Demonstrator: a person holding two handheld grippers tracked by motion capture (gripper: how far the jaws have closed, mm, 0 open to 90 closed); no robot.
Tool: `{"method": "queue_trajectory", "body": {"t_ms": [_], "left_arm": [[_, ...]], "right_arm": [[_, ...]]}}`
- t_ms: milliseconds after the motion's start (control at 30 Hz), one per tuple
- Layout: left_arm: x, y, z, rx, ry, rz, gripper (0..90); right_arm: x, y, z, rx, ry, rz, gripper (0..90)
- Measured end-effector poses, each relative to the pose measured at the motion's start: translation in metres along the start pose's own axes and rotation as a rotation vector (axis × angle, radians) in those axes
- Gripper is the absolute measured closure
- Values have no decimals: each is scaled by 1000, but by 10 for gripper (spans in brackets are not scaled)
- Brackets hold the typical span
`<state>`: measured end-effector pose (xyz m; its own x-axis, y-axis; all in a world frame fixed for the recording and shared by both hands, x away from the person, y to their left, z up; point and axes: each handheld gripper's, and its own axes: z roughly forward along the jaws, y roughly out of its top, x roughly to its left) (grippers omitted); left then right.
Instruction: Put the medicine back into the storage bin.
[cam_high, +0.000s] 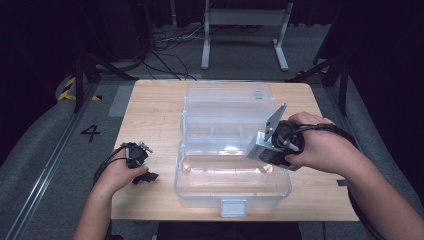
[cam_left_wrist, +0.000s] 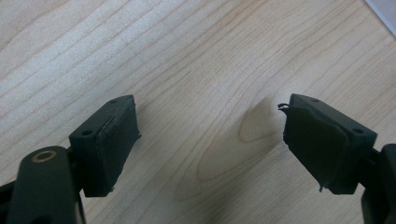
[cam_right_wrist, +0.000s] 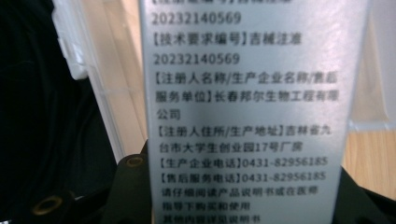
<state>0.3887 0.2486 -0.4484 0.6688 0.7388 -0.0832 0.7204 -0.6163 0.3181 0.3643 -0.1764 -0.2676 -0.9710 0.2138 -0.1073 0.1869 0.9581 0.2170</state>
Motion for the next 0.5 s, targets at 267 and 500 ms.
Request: {"method": "queue_trajectory", "body": {"t_ms": [267,500], "left_arm": [[1,-1,0,-5,3,-3,185],[0,0,0,-1,-2,5,187]], "right_arm": [[14,27,20,-3,41,-70,566],[28,48,44,-6,71,-140,566]]}}
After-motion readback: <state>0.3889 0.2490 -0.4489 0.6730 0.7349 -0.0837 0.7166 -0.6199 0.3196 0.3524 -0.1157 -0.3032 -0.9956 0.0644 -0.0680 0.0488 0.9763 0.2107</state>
